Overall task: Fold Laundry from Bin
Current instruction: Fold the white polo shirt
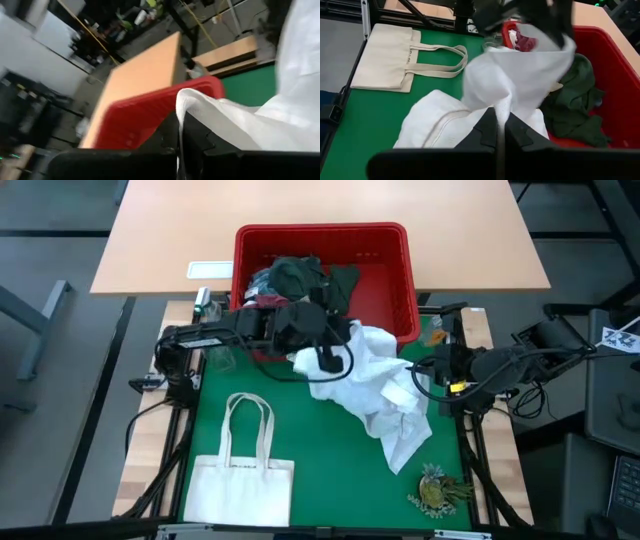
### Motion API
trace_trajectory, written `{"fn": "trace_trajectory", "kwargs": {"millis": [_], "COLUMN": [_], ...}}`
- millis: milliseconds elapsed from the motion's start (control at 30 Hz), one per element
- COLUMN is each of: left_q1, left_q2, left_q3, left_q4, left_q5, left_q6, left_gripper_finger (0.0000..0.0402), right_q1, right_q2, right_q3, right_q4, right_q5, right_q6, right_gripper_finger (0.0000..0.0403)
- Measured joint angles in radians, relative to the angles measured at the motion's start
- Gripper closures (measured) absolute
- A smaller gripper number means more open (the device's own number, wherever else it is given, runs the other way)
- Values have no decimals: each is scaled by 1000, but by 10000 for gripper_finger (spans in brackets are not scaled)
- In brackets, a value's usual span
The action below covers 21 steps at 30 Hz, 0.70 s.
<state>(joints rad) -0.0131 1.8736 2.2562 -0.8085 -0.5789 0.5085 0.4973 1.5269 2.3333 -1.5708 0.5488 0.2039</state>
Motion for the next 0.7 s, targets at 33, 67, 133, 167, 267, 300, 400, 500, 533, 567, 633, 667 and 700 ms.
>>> {"fn": "trace_trajectory", "kwargs": {"millis": [33, 67, 133, 167, 267, 300, 400, 500, 533, 567, 633, 667, 700], "left_q1": [11, 22, 47, 60, 103, 116, 150, 164, 164, 164, 162, 162, 163], "left_q2": [2, 4, 6, 6, 6, 6, 6, 5, 2, 0, -7, -8, -9], "left_q3": [0, 0, 0, 0, 0, 0, 0, 0, 0, 0, 0, 0, 0], "left_q4": [16, 33, 69, 86, 140, 152, 165, 165, 164, 165, 168, 168, 172], "left_q5": [0, 1, 2, 1, 1, 1, 1, -29, -48, -67, -107, -130, -155], "left_q6": [48, 93, 163, 187, 208, 204, 204, 203, 203, 205, 206, 202, 192], "left_gripper_finger": [401, 401, 392, 385, 356, 345, 313, 289, 283, 277, 269, 265, 261], "right_q1": [0, 0, 0, 0, 0, 0, 0, 0, 0, 0, 0, 0, 0], "right_q2": [0, 0, 0, 0, 0, 0, 0, 0, 0, 0, 0, 0, 0], "right_q3": [0, 0, 0, 0, 0, 0, 0, 0, 0, 0, 0, -1, 0], "right_q4": [0, 0, 0, 0, 0, 0, 0, 0, 0, 0, 0, 0, 0], "right_q5": [-2, -4, -9, -9, -9, -9, 9, 70, 96, 122, 167, 180, 189], "right_q6": [0, 0, 0, 0, 0, 0, 0, 0, 0, 0, 0, 0, 0], "right_gripper_finger": [400, 400, 400, 400, 400, 400, 400, 400, 400, 400, 400, 400, 400]}}
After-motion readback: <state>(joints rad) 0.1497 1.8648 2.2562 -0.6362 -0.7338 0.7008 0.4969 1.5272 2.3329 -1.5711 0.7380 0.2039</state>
